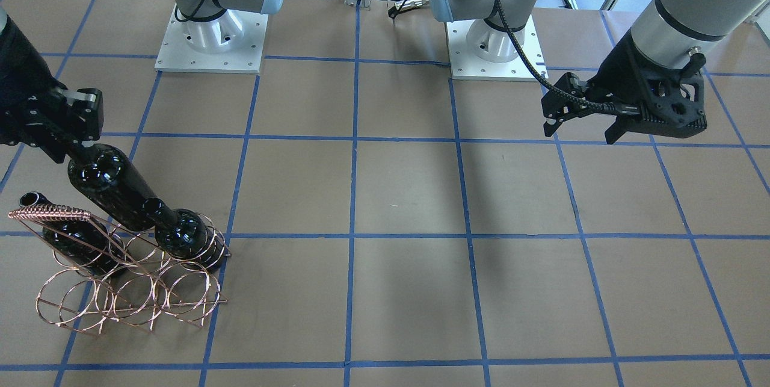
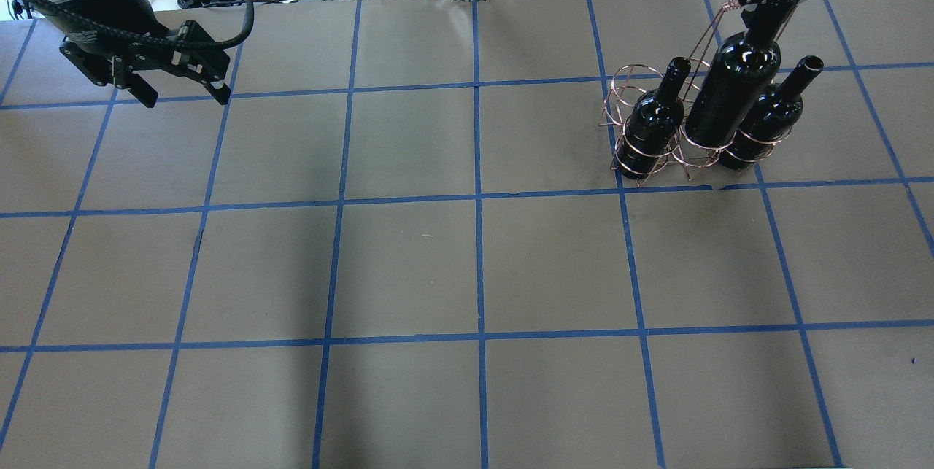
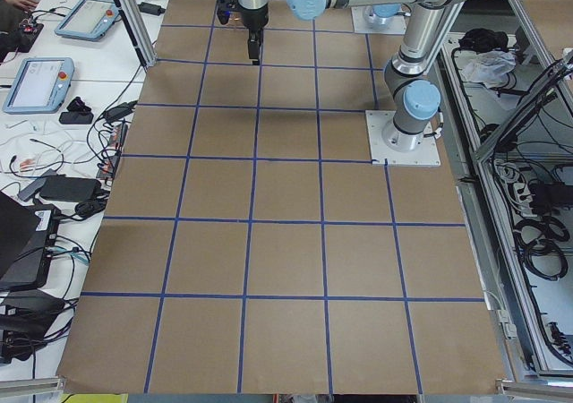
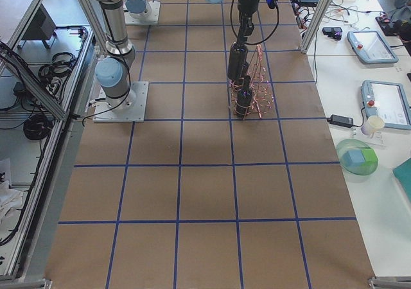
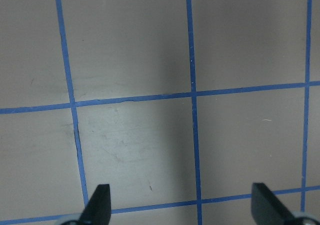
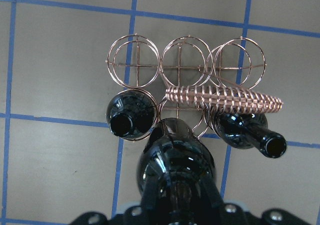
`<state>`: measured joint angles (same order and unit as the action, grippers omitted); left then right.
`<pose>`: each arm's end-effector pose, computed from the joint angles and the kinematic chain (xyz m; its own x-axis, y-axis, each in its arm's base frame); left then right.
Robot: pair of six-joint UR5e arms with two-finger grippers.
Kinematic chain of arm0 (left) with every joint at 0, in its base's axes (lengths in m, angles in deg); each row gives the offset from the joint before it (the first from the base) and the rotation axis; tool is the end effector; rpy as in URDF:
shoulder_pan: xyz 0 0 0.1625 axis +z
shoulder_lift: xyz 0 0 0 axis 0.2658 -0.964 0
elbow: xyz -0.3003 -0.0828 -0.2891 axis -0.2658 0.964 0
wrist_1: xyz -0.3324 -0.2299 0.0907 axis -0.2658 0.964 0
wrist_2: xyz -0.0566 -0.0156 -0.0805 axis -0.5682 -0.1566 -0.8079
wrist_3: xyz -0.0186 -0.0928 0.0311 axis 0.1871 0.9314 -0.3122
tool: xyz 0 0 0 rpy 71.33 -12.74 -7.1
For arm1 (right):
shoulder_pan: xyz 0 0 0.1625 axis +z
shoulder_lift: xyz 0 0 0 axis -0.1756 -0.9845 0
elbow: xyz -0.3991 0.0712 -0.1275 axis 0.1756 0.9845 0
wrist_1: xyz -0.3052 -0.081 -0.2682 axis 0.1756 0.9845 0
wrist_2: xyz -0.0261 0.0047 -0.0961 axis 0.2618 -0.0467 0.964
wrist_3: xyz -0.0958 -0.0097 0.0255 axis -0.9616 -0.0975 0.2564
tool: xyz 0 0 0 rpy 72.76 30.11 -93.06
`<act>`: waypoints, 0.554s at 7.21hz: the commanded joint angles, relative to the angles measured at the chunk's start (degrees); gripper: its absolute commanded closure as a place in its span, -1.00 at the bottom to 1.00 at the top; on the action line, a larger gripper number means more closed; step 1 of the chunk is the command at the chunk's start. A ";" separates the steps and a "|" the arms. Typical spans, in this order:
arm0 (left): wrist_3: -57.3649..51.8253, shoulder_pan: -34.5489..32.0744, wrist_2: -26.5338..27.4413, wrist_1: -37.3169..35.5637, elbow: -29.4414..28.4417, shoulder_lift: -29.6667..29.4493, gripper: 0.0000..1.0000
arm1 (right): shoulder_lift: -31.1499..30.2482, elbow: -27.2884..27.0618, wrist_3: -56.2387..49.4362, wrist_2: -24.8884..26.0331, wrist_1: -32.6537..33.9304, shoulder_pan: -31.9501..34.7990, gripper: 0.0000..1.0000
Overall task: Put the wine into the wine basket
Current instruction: 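Carry the bottle with the right gripper and lower it into the rack's middle slot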
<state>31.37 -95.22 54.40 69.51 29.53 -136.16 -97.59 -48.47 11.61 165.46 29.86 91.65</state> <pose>-0.0464 -0.5305 0.4915 -0.9959 0.0617 0.0666 0.0624 0.9980 0.0073 0.0465 -0.5832 0.5304 -0.9921 -0.1203 0.0342 -0.1225 0.9900 -0.0702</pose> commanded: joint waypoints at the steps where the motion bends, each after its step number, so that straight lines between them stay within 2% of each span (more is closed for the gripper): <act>1: 0.01 0.00 0.01 -0.04 0.19 -0.04 -1.00 | 1.99 0.15 -2.09 0.14 2.72 -0.14 0.54; 4: 0.09 0.09 0.19 -0.31 0.19 0.22 -1.00 | 2.89 -0.64 -5.08 0.14 3.87 -2.51 0.54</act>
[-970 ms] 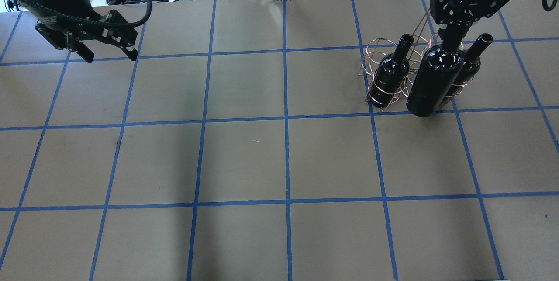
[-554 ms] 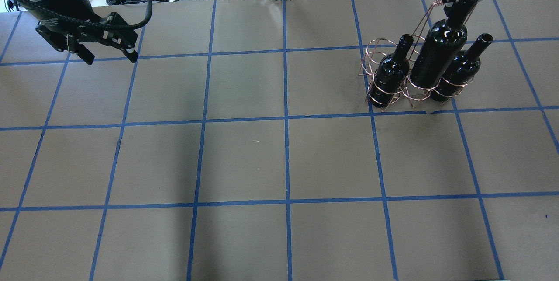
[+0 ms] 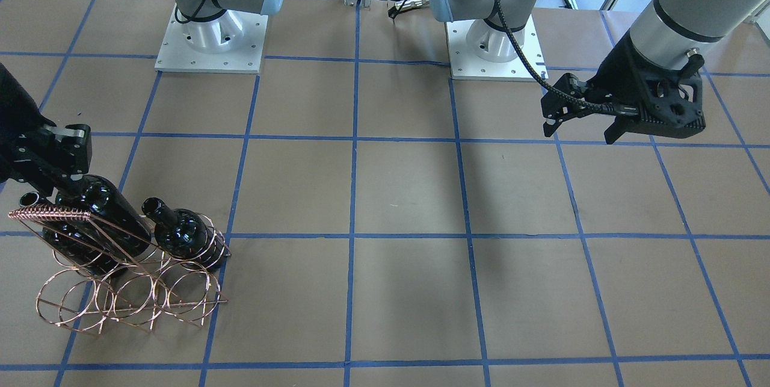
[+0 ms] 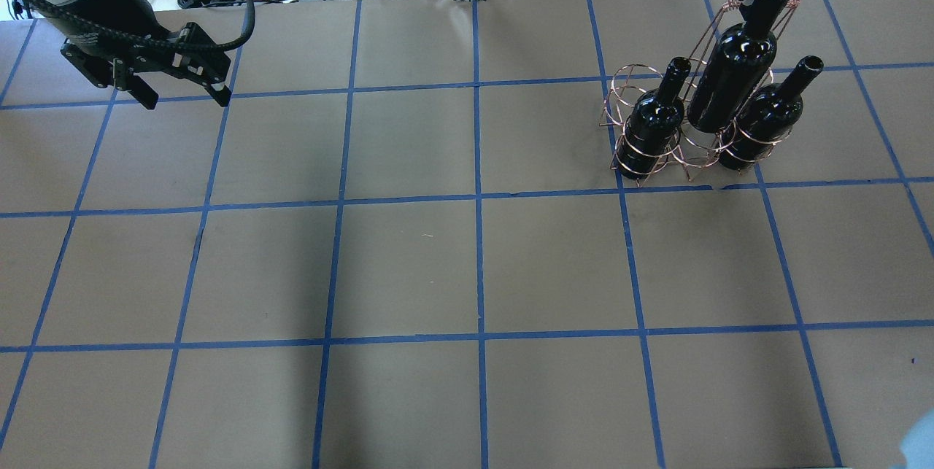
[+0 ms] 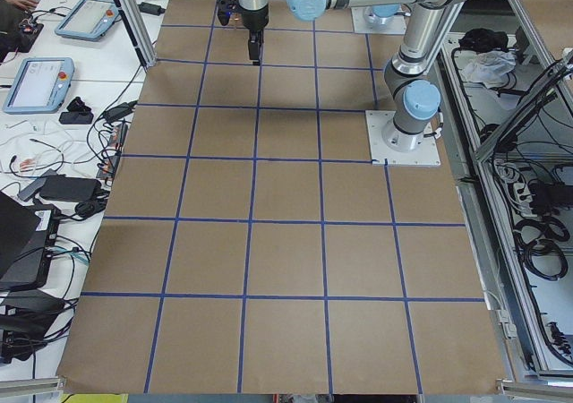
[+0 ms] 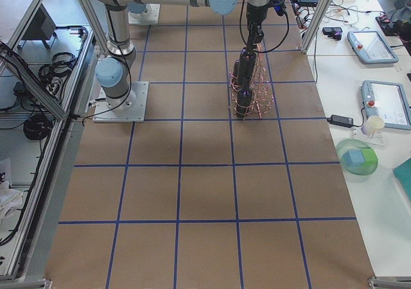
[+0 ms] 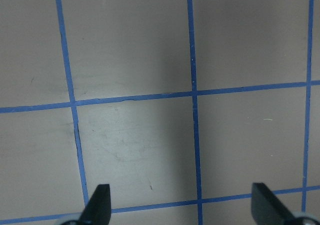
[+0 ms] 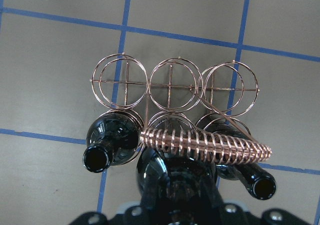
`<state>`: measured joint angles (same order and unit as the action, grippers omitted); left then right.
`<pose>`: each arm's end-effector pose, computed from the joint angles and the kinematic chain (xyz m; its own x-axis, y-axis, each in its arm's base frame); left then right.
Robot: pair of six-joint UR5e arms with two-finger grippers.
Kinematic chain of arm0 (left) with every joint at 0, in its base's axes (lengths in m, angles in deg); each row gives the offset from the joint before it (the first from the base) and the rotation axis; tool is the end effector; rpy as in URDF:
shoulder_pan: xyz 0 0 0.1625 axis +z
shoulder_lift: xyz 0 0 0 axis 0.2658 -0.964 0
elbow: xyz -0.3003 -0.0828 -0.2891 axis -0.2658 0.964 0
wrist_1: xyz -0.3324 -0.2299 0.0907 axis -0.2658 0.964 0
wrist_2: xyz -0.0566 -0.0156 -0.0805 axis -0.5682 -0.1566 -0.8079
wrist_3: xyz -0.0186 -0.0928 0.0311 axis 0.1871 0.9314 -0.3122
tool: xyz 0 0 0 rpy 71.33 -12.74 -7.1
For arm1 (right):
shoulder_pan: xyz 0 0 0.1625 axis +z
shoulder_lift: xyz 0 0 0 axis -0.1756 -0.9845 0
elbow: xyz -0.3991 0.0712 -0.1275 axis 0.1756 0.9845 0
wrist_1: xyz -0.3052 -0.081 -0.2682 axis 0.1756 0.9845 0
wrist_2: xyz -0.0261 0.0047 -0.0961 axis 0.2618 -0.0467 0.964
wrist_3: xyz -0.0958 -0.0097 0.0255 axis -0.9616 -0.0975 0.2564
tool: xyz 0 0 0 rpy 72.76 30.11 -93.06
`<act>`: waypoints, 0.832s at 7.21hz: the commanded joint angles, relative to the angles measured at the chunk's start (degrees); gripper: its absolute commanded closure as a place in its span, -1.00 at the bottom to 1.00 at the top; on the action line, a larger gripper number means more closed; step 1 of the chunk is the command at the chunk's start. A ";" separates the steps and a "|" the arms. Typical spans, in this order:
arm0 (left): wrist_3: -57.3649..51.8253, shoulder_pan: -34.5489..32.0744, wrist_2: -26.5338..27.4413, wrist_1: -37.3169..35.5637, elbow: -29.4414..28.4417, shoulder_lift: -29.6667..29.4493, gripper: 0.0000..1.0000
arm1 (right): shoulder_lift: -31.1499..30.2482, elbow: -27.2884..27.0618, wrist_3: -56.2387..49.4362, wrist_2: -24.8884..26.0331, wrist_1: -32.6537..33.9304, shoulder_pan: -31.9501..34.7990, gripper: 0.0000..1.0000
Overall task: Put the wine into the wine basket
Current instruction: 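Carry the bottle with the right gripper and lower it into the rack's middle slot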
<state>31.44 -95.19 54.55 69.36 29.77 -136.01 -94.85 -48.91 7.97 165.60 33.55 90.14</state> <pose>-0.0461 -0.5295 0.4911 -0.9962 0.0601 0.0638 0.0607 0.9981 0.0070 0.0270 -0.6063 0.5057 -0.9867 -0.1564 0.0438 -0.1594 0.9843 -0.0755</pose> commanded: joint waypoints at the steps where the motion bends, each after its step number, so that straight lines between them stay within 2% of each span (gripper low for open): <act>1: 0.03 0.41 -0.05 -0.42 0.03 0.07 -1.00 | 0.05 -0.28 -1.19 -0.69 0.27 -1.01 0.54; 6: -0.06 1.03 -0.14 -1.74 0.12 -0.89 -1.00 | 0.76 -1.86 -1.27 -1.75 1.23 -1.01 0.54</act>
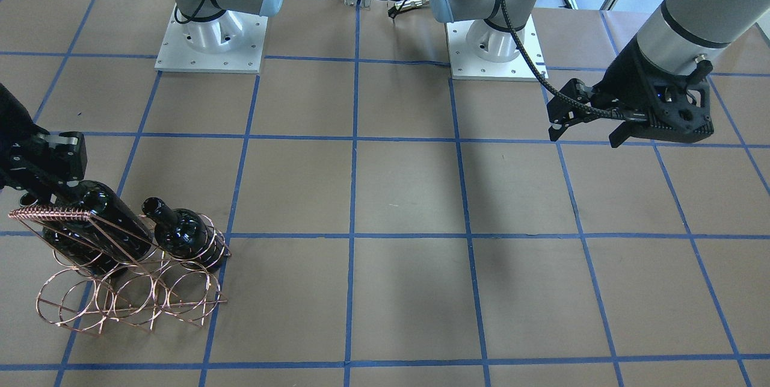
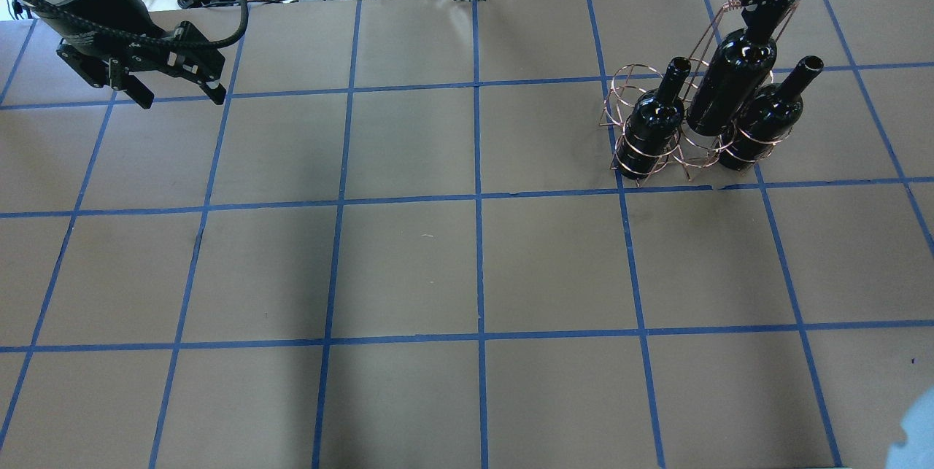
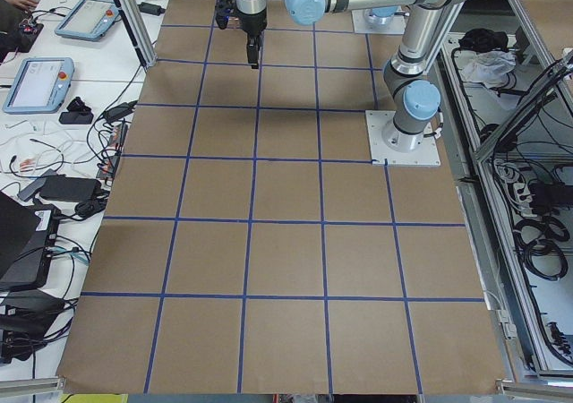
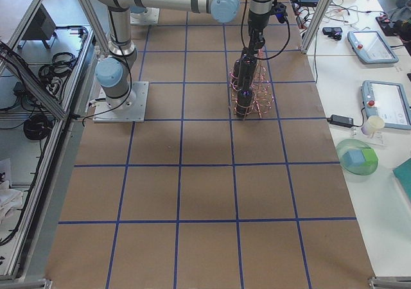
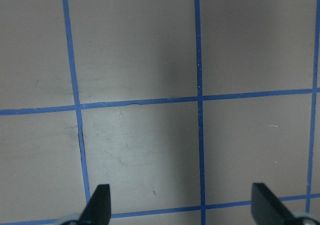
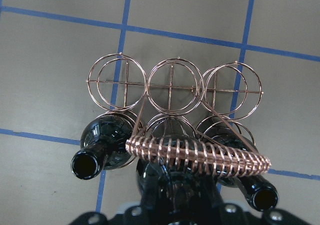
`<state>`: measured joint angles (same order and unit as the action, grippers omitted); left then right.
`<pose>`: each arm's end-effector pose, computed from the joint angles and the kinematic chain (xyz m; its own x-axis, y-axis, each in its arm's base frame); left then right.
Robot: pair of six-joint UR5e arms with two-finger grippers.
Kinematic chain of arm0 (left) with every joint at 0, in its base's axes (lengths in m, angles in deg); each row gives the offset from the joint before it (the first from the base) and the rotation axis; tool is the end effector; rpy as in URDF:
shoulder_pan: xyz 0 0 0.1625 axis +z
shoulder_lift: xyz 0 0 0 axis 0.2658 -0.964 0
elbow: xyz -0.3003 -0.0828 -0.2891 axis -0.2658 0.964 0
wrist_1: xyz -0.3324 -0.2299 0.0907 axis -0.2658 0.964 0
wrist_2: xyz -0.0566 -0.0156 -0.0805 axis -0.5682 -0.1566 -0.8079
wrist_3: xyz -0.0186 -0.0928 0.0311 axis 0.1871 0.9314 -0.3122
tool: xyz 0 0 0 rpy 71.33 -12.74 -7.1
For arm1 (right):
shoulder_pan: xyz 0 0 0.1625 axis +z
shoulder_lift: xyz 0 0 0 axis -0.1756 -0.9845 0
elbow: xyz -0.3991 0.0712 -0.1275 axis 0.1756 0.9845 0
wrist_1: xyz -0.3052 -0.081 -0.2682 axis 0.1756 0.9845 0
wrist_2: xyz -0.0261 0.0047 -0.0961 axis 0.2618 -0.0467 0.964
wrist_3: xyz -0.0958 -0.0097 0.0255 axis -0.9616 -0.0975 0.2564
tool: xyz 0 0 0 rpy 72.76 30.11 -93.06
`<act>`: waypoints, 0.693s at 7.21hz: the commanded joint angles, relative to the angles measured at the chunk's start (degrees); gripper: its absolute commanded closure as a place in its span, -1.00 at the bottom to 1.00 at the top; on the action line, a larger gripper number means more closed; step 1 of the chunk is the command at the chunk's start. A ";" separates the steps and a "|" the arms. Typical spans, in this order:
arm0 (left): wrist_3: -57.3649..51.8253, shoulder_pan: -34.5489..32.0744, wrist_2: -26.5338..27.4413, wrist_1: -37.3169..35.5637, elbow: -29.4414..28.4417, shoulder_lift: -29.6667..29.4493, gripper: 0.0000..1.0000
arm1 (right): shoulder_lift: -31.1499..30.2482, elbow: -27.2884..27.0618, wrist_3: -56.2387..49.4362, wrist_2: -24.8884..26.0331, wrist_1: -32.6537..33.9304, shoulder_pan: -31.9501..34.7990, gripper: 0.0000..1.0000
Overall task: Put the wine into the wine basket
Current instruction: 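Carry the bottle with the right gripper and lower it into the rack's middle slot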
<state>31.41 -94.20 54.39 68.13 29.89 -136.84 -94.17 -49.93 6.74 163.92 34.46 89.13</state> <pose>-0.0359 -0.5368 0.4847 -0.9969 0.0437 0.0654 0.0439 0.9990 0.0015 0.0184 -0.6112 0.4915 -0.9866 -0.1627 0.0132 -0.1632 0.9840 -0.0718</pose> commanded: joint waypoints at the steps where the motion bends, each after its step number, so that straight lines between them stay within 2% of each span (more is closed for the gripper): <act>1: 0.05 0.04 -0.07 -0.69 -0.08 -0.15 -1.00 | 0.08 -1.89 -0.04 -0.16 1.63 0.00 0.54; 2: 0.14 0.13 -0.24 -2.69 -0.08 -0.33 -1.00 | 0.51 -3.38 -0.21 -0.16 3.29 0.00 0.54; 5: 1.10 0.13 0.28 -2.19 0.00 0.20 -1.00 | 2.19 -7.87 -0.22 -0.25 9.63 0.00 0.54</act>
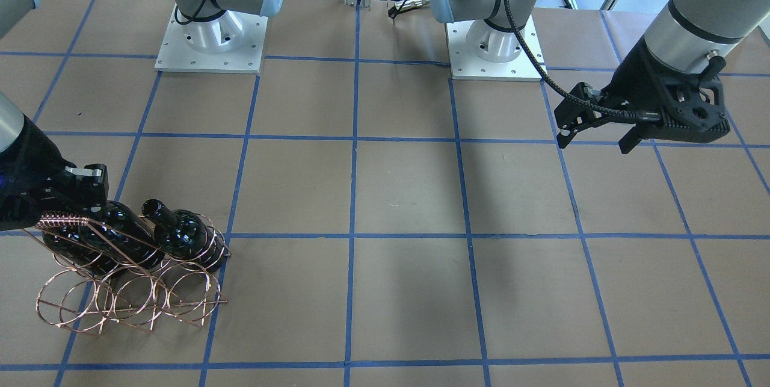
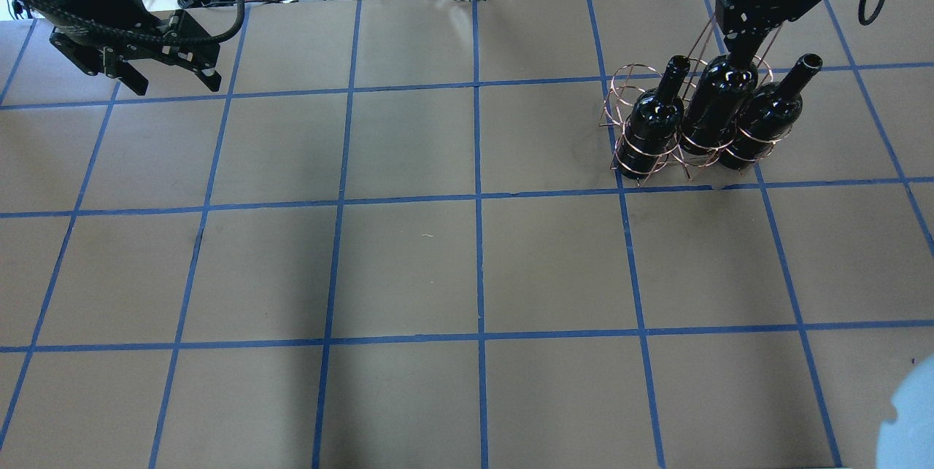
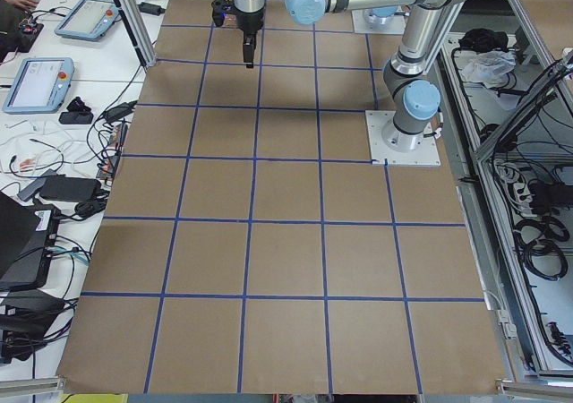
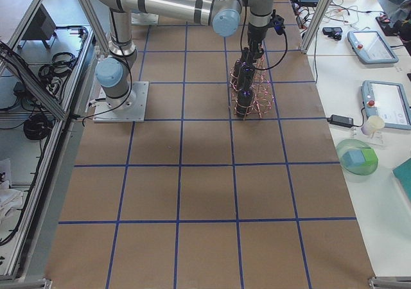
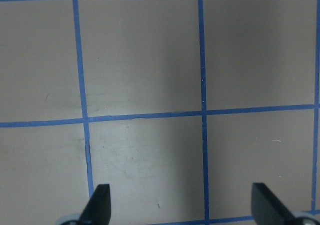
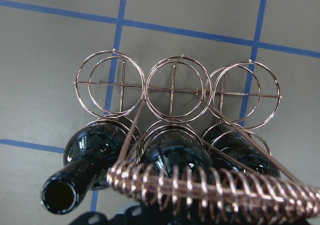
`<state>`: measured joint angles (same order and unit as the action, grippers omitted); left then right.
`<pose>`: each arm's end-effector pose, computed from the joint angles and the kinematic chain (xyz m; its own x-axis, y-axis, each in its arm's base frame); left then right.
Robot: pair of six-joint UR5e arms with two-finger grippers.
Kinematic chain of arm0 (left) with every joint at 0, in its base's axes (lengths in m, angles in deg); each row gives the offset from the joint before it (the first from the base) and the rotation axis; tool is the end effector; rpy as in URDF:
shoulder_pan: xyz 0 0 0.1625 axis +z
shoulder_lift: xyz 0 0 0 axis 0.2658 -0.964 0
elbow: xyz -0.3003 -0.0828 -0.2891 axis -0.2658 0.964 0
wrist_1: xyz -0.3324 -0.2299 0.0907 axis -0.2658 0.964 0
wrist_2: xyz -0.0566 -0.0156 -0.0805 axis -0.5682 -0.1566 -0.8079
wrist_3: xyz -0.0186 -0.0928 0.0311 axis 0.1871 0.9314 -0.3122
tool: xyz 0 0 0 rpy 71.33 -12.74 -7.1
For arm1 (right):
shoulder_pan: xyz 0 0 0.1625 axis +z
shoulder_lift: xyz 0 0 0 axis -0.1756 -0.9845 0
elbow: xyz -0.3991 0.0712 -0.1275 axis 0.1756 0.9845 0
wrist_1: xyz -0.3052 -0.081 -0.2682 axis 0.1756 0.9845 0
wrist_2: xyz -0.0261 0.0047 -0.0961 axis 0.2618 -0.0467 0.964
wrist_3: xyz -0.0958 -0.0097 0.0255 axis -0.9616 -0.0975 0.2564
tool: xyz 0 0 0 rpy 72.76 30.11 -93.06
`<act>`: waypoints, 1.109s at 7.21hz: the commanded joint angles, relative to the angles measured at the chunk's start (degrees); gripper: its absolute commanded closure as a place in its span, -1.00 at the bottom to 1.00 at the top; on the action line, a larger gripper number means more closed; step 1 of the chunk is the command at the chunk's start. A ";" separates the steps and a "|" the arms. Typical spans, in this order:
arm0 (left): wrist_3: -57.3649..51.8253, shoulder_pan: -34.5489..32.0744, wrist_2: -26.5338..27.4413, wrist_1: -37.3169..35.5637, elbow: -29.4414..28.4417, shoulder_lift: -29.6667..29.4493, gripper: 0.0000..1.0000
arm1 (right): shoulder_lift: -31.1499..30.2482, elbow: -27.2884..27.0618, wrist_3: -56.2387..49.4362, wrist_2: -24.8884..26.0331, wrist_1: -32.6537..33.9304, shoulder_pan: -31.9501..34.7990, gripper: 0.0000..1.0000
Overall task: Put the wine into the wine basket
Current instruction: 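Carry the bottle with the right gripper and lower it into the rack's middle slot, then open the right gripper and raise it off the bottle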
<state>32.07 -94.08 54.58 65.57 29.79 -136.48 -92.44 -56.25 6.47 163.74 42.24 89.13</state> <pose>-0.0339 -0.5393 0.4933 -0.9982 0.0330 0.0502 0.0306 0.9984 -0.0483 0.0170 -0.6203 0.4329 -0.9858 -0.1676 0.0090 -0.1678 0.9834 -0.0685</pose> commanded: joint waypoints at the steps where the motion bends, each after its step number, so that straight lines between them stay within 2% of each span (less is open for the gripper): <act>1: 0.45 0.00 0.09 0.38 0.02 -0.08 -1.00 | 0.55 -1.56 -0.04 -0.42 1.86 0.00 0.54; 2: 0.45 -0.08 0.00 0.38 0.02 -0.42 -1.00 | 0.55 -1.56 -0.04 -0.42 1.77 0.00 0.49; 3: 0.45 -0.61 0.00 0.55 0.02 -0.69 -1.00 | 0.38 -1.56 0.05 -0.42 1.77 0.00 0.12; 4: 0.62 -1.05 0.35 1.86 0.02 -0.26 -1.00 | -0.23 -1.56 0.66 0.01 1.77 0.00 -0.99; 5: 0.62 -1.92 0.18 2.31 -0.16 -0.08 -1.00 | -1.20 -1.56 0.67 0.02 1.16 0.09 -1.00; 6: 0.80 -3.58 2.35 3.18 -0.33 0.79 -1.00 | -3.56 -1.56 0.67 -0.24 0.90 0.26 -1.00; 8: 11.02 -7.45 2.99 2.93 -0.69 1.33 -1.00 | -10.93 -1.47 0.84 -0.33 -6.36 0.35 -1.00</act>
<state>37.07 -99.18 57.24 68.48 29.24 -135.47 -99.09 -57.79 7.21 163.47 39.86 89.39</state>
